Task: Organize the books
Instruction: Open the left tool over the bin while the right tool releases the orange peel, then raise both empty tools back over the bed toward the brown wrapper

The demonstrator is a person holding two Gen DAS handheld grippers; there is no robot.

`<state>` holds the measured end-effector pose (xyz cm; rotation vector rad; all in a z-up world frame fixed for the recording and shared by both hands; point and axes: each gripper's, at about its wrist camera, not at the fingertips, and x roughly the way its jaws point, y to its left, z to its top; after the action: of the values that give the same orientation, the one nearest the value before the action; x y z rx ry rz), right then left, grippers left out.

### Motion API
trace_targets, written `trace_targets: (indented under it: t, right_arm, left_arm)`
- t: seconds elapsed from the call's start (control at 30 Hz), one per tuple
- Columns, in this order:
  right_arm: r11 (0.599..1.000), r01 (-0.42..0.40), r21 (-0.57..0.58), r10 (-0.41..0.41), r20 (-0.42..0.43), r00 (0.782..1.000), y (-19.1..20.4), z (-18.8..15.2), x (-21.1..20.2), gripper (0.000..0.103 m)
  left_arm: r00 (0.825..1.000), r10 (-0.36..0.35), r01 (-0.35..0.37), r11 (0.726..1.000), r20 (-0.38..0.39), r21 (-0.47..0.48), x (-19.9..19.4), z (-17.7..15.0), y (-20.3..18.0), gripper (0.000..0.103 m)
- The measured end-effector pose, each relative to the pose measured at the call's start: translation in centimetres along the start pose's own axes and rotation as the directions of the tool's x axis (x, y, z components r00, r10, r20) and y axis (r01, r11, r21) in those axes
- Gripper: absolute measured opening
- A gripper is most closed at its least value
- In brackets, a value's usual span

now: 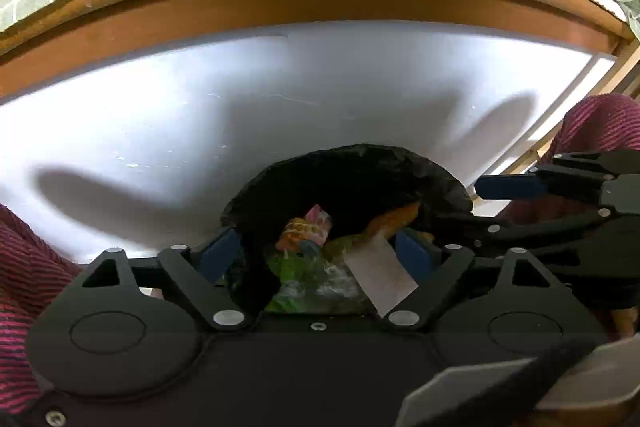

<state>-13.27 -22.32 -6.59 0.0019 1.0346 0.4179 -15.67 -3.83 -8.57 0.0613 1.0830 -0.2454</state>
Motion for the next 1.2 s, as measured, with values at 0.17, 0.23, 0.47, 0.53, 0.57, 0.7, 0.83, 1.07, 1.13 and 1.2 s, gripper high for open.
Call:
trace_targets:
  t: [0.17,0.23,0.47,0.53,0.57,0.7,0.83,1.07,1.13,1.2]
  right_arm:
    - [1.000,0.004,-0.008,-0.004,0.021,1.000,-0.1,0.3,-0.9,0.069]
    - [1.000,0.000,-0.006,0.000,0.036,0.999,-0.1,0.7,-1.6,0.069]
    - [1.000,-0.019,-0.021,0.022,0.130,0.991,-0.2,2.6,-4.9,0.073]
    - [0.999,-0.030,-0.029,0.034,0.164,0.986,-0.4,3.5,-6.1,0.077]
    - [0.999,-0.035,-0.032,0.040,0.180,0.983,-0.4,3.9,-6.7,0.078]
    - [0.998,-0.050,-0.039,0.058,0.253,0.966,-1.0,6.0,-9.1,0.084]
    - [0.998,-0.031,-0.050,0.046,0.322,0.946,-1.5,8.7,-10.6,0.085]
    - [0.998,0.034,-0.052,-0.008,0.423,0.906,-3.1,14.3,-11.2,0.086]
    - [0.998,0.050,-0.039,-0.027,0.449,0.893,-3.6,16.0,-11.2,0.086]
    - [0.998,0.060,-0.028,-0.040,0.467,0.883,-4.1,17.4,-10.9,0.086]
  left_arm:
    - [1.000,-0.001,0.002,1.000,0.028,-0.005,-0.7,0.3,0.4,0.093]
    - [0.999,-0.006,0.007,1.000,0.047,-0.006,-1.3,0.4,0.5,0.095]
    - [0.986,-0.059,0.064,0.998,0.153,-0.028,-4.5,1.6,1.3,0.095]
    - [0.981,-0.075,0.080,0.996,0.179,-0.023,-5.5,2.2,1.4,0.096]
    - [0.977,-0.083,0.087,0.996,0.195,-0.012,-6.3,2.7,1.6,0.096]
    - [0.959,-0.069,0.064,0.998,0.274,0.028,-8.7,4.3,1.8,0.101]
    - [0.943,-0.022,0.012,0.999,0.333,0.032,-10.2,6.3,2.3,0.102]
    - [0.923,0.002,0.009,1.000,0.385,-0.026,-10.6,11.6,4.2,0.102]
    - [0.911,0.010,0.009,0.999,0.412,-0.044,-10.6,13.2,5.0,0.102]
    - [0.896,0.024,0.005,0.998,0.444,-0.064,-10.6,15.0,5.8,0.102]
